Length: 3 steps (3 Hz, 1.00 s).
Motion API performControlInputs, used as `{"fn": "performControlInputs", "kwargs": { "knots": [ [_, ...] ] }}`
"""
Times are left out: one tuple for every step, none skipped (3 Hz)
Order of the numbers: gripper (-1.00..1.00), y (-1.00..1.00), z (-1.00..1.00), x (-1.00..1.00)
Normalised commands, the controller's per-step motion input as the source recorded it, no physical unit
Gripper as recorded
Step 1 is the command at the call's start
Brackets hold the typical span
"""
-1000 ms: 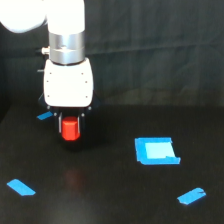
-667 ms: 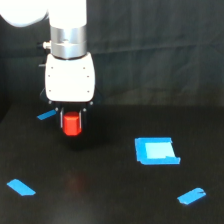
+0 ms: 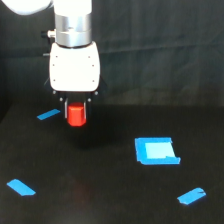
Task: Pick up the red object from the table
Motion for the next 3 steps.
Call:
{"fn": "performControlInputs", "kwargs": {
  "knots": [
    [-0.97, 0.10, 0.78, 0.06],
    [-0.88, -0.02, 0.55, -0.01],
    [-0.92, 0.06, 0.21, -0.02]
  ]
}}
